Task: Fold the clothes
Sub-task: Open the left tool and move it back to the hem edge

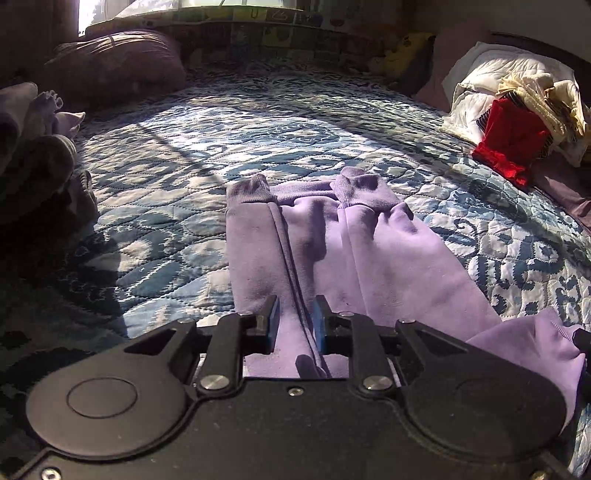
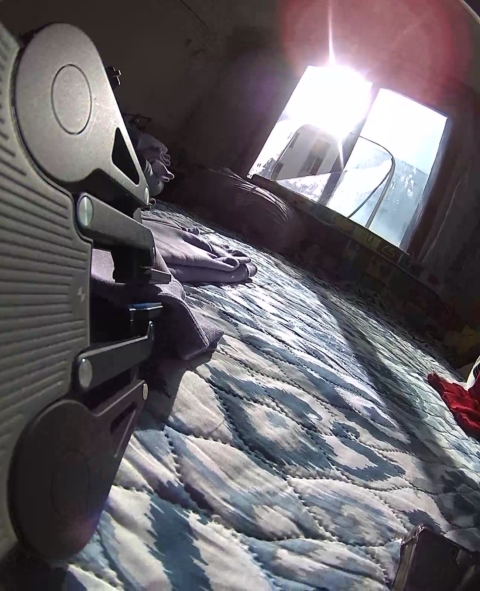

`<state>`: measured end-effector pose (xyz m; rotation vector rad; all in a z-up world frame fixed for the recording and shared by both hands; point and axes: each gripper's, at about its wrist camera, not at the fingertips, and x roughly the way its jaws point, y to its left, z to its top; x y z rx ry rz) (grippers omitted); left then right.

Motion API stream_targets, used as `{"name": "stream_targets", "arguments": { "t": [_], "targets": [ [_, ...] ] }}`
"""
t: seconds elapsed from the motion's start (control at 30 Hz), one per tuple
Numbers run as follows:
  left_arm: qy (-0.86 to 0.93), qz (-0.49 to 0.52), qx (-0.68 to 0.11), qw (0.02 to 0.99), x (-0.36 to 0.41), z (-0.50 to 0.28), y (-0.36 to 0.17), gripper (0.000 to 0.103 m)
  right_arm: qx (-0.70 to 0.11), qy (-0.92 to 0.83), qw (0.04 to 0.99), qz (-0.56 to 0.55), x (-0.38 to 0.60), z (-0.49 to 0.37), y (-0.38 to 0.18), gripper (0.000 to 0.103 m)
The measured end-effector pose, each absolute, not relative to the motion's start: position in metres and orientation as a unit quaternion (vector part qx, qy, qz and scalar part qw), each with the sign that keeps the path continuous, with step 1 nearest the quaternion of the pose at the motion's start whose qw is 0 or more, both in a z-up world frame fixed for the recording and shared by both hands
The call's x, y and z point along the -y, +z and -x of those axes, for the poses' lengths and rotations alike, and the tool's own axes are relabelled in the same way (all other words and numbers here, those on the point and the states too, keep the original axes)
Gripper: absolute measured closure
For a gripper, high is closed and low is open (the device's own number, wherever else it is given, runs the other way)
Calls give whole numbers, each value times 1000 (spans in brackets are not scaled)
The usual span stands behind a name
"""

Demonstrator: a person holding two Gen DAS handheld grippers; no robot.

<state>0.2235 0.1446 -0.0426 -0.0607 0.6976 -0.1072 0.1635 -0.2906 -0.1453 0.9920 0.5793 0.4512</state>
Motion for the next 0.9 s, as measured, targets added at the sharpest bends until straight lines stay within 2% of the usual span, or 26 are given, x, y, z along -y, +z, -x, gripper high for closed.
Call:
{"name": "stream_targets", "arguments": {
  "t": [0.23, 0.33, 0.4, 0.47, 0.7, 0.77, 0.9],
  "targets": [
    [-60, 51, -319, 944, -150, -107, -23, 82, -275, 208, 807, -480, 291, -164, -148, 89],
    [-84, 81, -336, 935, -136, -84, -44, 80, -280, 204, 804, -483, 291, -165, -151, 89],
    [-82, 65, -381, 919, -120, -87, -77, 76, -286, 200, 802, -484, 291, -166, -153, 88],
    [-72, 29, -356, 931, -104, -78, -95, 76, -294, 193, 805, -478, 290, -167, -154, 87],
    [-35, 79, -323, 942, -131, -41, -48, 74, -284, 182, 791, -510, 296, -156, -158, 87],
    [-32, 76, -323, 943, -138, -30, -40, 74, -282, 182, 789, -516, 296, -154, -158, 82],
    [-42, 41, -319, 946, -135, -17, -30, 74, -286, 182, 790, -511, 292, -156, -159, 79]
  ]
}}
